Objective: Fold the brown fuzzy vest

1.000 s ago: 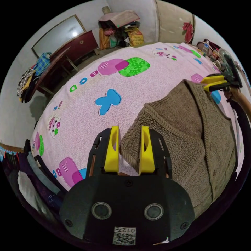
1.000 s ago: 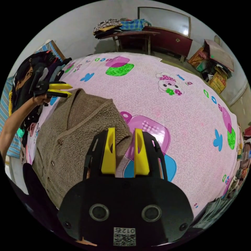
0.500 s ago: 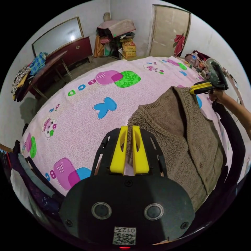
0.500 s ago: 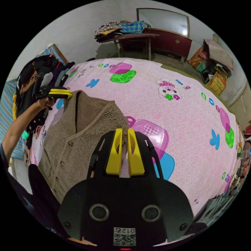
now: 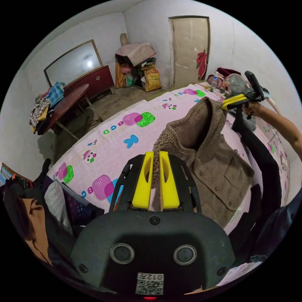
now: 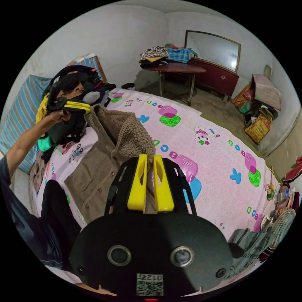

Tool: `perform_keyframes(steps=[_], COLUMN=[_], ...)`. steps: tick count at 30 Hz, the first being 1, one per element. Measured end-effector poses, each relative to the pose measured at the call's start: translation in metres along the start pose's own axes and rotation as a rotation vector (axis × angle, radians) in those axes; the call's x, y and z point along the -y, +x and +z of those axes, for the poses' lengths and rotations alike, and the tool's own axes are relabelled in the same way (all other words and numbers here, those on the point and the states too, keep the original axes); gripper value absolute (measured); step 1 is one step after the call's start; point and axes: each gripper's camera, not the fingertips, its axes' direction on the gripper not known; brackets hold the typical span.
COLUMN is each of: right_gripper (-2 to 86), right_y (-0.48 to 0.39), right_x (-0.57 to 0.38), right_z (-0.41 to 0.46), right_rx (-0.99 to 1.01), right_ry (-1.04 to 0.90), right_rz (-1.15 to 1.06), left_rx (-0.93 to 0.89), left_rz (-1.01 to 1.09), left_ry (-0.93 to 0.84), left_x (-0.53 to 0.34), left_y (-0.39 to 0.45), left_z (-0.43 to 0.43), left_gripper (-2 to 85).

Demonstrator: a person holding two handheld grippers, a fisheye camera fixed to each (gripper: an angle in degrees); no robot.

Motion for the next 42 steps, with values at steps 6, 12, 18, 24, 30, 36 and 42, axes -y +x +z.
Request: perform_keyframes(steps=[6, 12, 18, 24, 30, 36, 42], right_gripper=[1.8, 1.9, 2.6, 5.5, 9.8, 6.8, 0.8], right_y=[-0.054, -0.102, -0.136, -0.17, -0.172, -0.189, -0.216], right_x=[-0.073, -0.149, -0.22, -0.257, -0.279, -0.263, -0.262], right_z=[-0.035, -0.041, -0.013, 0.024, 0.001, -0.016, 0.08], right_rx=[0.048, 0.051, 0.063, -0.038, 0.067, 0.123, -0.046], right_ry=[-0.015, -0.028, -0.031, -0.151, -0.186, -0.029, -0.339], right_rz=[-0.056, -0.089, -0.048, -0.097, -0.013, 0.065, 0.006], left_rx=[-0.017, 0.025, 0.063, 0.029, 0.021, -0.136, -0.055], left_rz=[0.057, 0.145, 0.209, 0.195, 0.091, -0.138, -0.041], left_ry=[0.008, -0.056, -0.19, -0.305, -0.269, -0.029, -0.287], left_x=[-0.056, -0.112, -0.162, -0.192, -0.211, -0.173, -0.164], left_y=[0.078, 0.176, 0.25, 0.282, 0.27, 0.285, 0.327], left_z=[-0.057, -0.073, -0.032, 0.0, -0.042, -0.045, 0.042], left_gripper=[1.5, 1.8, 2.9, 6.4, 6.6, 3.0, 0.9])
